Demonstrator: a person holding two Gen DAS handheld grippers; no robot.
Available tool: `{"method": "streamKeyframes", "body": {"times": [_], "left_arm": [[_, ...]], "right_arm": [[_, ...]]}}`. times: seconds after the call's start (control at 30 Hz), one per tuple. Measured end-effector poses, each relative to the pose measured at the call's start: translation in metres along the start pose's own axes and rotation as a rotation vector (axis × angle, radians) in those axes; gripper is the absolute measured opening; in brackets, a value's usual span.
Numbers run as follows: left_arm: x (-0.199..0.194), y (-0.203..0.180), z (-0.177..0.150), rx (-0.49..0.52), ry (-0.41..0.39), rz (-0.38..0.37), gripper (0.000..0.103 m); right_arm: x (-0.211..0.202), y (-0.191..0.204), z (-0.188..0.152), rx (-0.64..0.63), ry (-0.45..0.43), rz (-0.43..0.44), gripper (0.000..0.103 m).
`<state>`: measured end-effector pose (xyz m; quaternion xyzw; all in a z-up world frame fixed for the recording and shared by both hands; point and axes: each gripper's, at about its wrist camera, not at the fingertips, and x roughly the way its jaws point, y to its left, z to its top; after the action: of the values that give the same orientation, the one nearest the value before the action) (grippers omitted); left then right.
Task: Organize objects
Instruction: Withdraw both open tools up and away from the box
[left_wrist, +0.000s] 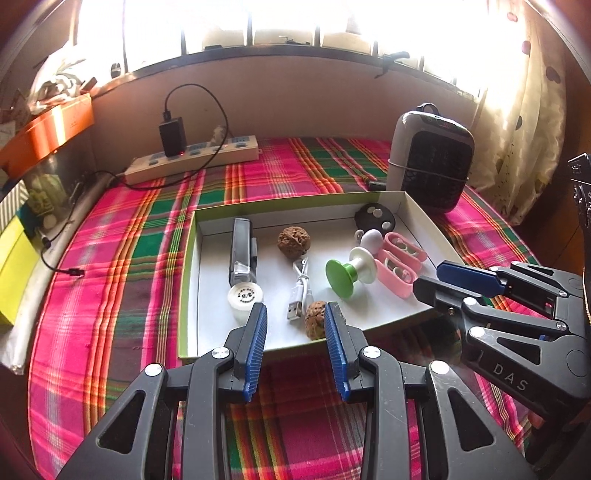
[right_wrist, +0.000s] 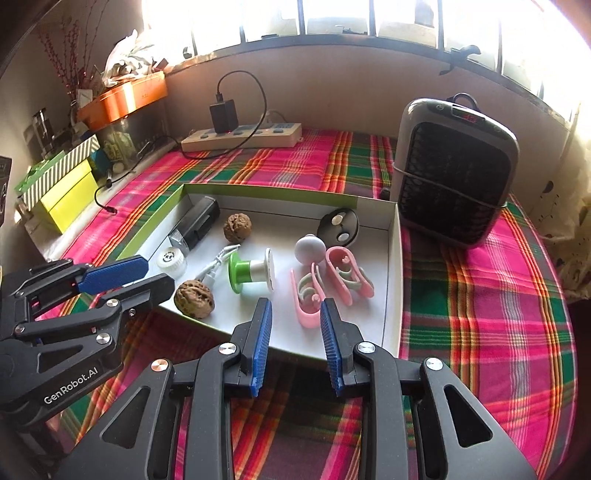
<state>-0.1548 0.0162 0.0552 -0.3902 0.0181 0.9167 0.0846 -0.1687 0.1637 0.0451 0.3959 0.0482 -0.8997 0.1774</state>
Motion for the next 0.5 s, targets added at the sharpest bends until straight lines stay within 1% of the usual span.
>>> {"method": "streamKeyframes", "body": {"times": [0.27,0.4,0.5], "left_arm": [[-0.016,-0.001,-0.017,-0.013,-0.008,0.044,0.030],[-0.019,-0.001,-0.026,-0.023,0.003,0.047,0.030],[-0.019,0.000,-0.033,-0.032,0.017,0.052,0.030]], "right_arm": [[-0.015,0.006,-0.014,0.016,-0.014,0.000,0.028],[-0.021,0.013,-0.022,-0.010,-0.017,-0.015,0.028],[-0.022,0.016,-0.029,-0.007,-0.010,-0.026,0.028]]}}
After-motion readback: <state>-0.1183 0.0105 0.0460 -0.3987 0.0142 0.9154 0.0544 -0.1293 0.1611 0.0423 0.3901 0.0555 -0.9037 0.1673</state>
